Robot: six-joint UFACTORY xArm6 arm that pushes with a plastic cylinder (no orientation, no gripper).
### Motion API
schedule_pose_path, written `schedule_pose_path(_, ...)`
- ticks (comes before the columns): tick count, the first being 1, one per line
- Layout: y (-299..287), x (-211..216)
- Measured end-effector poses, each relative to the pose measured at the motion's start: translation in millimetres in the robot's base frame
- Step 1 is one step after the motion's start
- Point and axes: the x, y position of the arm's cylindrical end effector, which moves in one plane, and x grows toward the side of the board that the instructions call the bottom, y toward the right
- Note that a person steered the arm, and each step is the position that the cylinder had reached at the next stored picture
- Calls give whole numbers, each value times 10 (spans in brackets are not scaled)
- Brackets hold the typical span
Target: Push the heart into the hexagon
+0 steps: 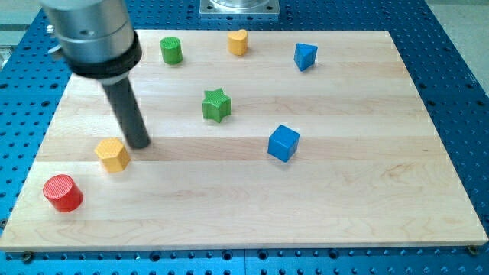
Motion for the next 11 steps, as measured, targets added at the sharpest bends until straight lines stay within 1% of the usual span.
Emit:
schedule_pose_path(1, 251, -959)
schedule_pose_path(2, 890, -1582)
schedule_pose_path(3, 1368, -1555)
schedule_pose_path(4, 1978, -1818)
schedule_pose_path(5, 2164, -2411)
schedule_pose_path(6, 1799, -2421)
schedule_pose_path(7, 1279, -1929)
schedule_pose_path(8, 819, -1571)
schedule_pose_path(9, 621, -1675)
schedule_pose_path(10, 585, -1781)
schedule_pose_path(11, 456, -1784)
